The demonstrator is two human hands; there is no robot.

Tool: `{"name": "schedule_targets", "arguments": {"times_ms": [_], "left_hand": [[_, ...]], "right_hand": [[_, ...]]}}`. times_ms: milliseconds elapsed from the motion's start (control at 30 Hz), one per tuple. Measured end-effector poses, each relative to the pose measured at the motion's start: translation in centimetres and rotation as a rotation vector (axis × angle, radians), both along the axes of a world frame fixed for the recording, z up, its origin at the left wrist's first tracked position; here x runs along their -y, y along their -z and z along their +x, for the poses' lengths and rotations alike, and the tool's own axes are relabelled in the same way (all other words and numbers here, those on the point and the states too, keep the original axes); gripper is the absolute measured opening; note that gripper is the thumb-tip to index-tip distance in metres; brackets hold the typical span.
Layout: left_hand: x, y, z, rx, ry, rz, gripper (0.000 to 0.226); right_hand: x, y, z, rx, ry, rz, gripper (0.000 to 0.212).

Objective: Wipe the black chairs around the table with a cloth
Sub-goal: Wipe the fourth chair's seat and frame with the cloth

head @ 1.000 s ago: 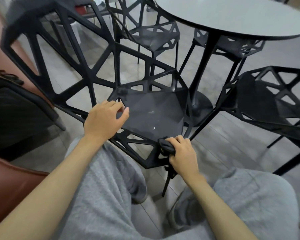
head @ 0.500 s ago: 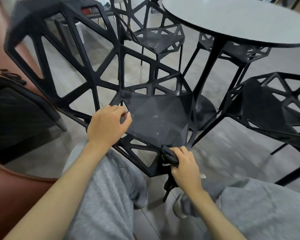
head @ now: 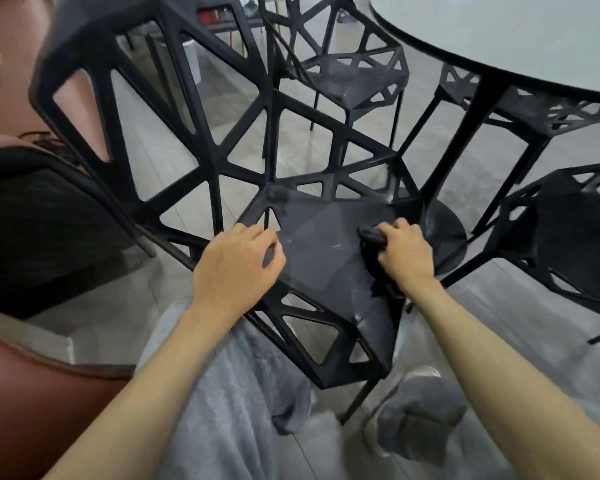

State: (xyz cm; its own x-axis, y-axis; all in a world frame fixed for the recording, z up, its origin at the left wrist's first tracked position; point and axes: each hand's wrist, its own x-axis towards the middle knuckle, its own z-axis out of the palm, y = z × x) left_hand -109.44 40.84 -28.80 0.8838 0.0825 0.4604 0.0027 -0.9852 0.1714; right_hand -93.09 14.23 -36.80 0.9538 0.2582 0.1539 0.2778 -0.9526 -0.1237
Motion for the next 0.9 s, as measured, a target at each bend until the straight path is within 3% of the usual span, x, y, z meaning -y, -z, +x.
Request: {"name": "schedule_targets", "arguments": {"times_ms": [133, 333, 467, 633, 733, 800, 900], "left_hand": [[0.0, 0.0, 0.1, 0.023, -0.026, -0.051, 0.014], [-0.2, -0.2, 0.4, -0.07, -0.077, -0.051, 0.013], [-0.9, -0.9, 0.9, -0.288, 0.078, -0.214, 0.008], [-0.9, -1.1, 3.6, -0.317, 0.202, -0.177, 0.019], [-0.8, -0.6, 4.3, -0.397, 0.197, -0.211, 0.046], [-0.6, -0.6, 4.4, -0.425, 0.223, -0.252, 0.052], [-0.5, -0.5, 4.3, -0.377, 0.218, -0.27, 0.046]], "right_hand": [[0.9, -0.2, 2.9, 0.015, 0.153, 0.032, 0.043], [0.1, 0.4, -7.1, 0.057, -0.281, -0.153, 0.043], [0.8, 0.6, -8.6, 0.062, -0.473, -0.168, 0.043], [-0.2, 0.3, 2.5, 0.031, -0.19, -0.243, 0.053], [-1.1, -0.2, 9.5, -0.024, -0.004, -0.122, 0.055], [-1.8, -0.2, 11.4, -0.023, 0.049, -0.073, 0.057], [-2.0, 0.1, 9.6, 0.029, -0.004, -0.187, 0.058]]}}
